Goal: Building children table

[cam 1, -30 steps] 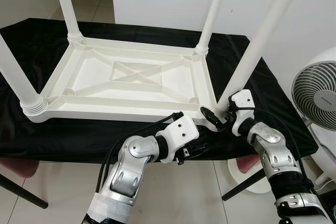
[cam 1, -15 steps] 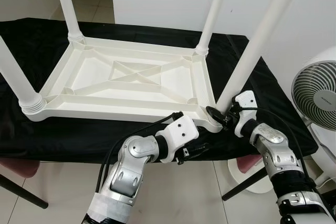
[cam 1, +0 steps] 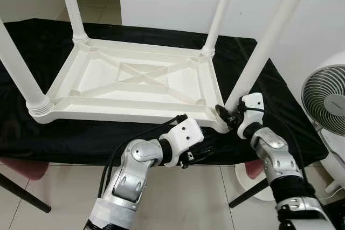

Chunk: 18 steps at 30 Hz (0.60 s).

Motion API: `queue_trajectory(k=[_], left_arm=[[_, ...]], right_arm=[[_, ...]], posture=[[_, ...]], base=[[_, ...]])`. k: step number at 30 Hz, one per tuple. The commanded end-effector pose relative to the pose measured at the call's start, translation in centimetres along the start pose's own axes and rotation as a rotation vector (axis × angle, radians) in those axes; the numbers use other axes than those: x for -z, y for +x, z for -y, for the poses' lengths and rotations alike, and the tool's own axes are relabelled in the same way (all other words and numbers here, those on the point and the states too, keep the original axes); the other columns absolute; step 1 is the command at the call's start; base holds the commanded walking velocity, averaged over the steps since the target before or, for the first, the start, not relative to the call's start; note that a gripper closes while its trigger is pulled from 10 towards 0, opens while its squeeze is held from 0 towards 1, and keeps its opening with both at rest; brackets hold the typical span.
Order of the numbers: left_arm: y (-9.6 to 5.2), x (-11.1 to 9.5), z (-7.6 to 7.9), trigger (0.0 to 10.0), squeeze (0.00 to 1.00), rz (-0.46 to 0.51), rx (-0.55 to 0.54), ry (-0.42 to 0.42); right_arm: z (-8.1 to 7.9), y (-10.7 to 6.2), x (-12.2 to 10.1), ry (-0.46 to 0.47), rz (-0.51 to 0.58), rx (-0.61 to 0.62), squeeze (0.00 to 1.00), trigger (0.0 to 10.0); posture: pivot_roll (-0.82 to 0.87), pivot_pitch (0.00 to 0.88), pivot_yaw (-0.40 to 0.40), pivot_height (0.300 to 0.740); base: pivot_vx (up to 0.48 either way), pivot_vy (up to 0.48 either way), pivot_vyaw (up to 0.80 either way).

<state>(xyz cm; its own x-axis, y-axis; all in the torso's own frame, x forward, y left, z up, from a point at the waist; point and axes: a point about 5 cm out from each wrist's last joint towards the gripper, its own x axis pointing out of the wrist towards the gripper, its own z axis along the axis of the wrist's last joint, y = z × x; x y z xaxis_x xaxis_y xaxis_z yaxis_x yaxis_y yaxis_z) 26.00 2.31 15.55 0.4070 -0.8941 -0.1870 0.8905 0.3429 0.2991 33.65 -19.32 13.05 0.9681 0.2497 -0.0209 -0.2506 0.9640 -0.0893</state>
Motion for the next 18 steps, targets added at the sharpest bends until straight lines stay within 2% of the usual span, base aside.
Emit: queue_trajectory(k=[1, 3, 6, 7, 8, 11, 18], left_arm=[[0.6, -0.5, -0.7, 10.0, 0.0, 0.032, -0.245, -0.035], [0.6, -0.5, -0.7, 10.0, 0.0, 0.032, -0.243, -0.034], [0.7, -0.5, -0.7, 10.0, 0.0, 0.032, -0.242, -0.033], [0.8, -0.4, -0.6, 10.0, 0.0, 0.033, -0.239, -0.036], [0.8, -0.4, -0.6, 10.0, 0.0, 0.033, -0.239, -0.036], [0.9, -0.4, -0.4, 10.0, 0.0, 0.039, -0.232, -0.04], [1.1, 0.1, -0.1, 10.0, 0.0, 0.041, -0.209, -0.062]], right_arm=[[1.0, -0.4, 1.3, 0.034, -0.068, 0.128, 0.0, 0.0], [0.9, -0.3, 1.2, 0.081, -0.058, 0.214, 0.0, 0.0], [0.7, -0.3, 1.2, 0.096, -0.057, 0.255, 0.0, 0.0], [0.3, -0.4, 1.8, 0.103, -0.073, 0.354, 0.0, 0.0], [0.3, -0.4, 1.8, 0.103, -0.073, 0.354, 0.0, 0.0], [-1.1, -0.6, 2.8, 0.128, -0.091, 0.455, 0.0, 0.0], [-2.3, -0.2, 2.9, 0.155, -0.093, 0.482, 0.0, 0.0]], posture=[[0.1, 0.039, -0.078, 0.74], [0.1, 0.037, -0.076, 0.74], [0.1, 0.037, -0.076, 0.74], [0.09, 0.036, -0.076, 0.74], [0.09, 0.036, -0.076, 0.74], [0.09, 0.037, -0.08, 0.74], [0.09, 0.036, -0.082, 0.74]], base=[[0.0, 0.0, 0.0], [0.0, 0.0, 0.0], [0.0, 0.0, 0.0], [0.0, 0.0, 0.0], [0.0, 0.0, 0.0], [0.0, 0.0, 0.0], [0.0, 0.0, 0.0]])
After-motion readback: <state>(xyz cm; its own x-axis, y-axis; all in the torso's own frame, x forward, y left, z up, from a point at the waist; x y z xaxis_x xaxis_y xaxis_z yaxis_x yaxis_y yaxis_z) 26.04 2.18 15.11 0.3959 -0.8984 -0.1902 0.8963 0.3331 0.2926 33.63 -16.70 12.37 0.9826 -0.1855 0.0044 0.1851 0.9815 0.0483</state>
